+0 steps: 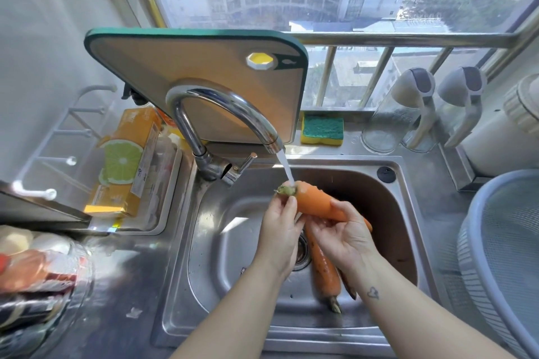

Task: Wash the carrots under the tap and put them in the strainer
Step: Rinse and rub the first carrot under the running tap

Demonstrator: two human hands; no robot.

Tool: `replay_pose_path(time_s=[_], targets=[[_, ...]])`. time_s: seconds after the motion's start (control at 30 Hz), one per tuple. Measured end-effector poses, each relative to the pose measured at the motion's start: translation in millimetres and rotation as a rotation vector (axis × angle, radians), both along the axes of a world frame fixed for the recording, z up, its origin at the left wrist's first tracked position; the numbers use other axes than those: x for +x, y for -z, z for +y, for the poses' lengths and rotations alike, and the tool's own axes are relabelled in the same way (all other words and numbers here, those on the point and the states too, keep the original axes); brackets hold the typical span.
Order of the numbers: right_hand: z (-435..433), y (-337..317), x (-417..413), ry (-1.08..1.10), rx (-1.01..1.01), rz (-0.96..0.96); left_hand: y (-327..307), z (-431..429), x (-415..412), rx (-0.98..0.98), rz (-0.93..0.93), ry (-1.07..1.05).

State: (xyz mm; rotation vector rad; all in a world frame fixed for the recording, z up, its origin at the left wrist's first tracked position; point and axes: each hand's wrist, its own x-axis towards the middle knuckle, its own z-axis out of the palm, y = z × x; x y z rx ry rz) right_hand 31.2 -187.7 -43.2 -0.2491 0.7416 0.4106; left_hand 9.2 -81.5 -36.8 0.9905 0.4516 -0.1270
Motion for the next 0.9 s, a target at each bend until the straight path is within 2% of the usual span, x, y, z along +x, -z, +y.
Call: replay_pose_path(time_s=[0.17, 0.27, 0.4, 0.5, 0.7, 0.83, 0.9], targets=[[4, -6, 9, -0.024, -0.062, 0.159, 2, -4, 0, 0.088, -0.023, -0.018], [2, -7, 11, -0.126, -0.163, 0.147, 5, -3, 0, 0.162, -0.051, -0.04], [-3, -7, 13, -0.125, -0.141, 0.099, -2, -3, 6, 0.091, -0.042, -0.108], [-2, -9, 13, -0.082, -0.13, 0.065, -12, -10, 16, 0.03, 0.035, -0.195], [-6, -1, 4, -0.153, -0.108, -0.111, -12, -13, 38, -0.053, 0.385, -0.455], [-13, 2, 9, -0.133, -0.056, -0.141, -17, 1, 37, -0.272, 0.432, -0.259], [-16, -2, 16, -0.111, -0.065, -0.138, -23, 11, 29, -0.253, 0.44, -0.098]])
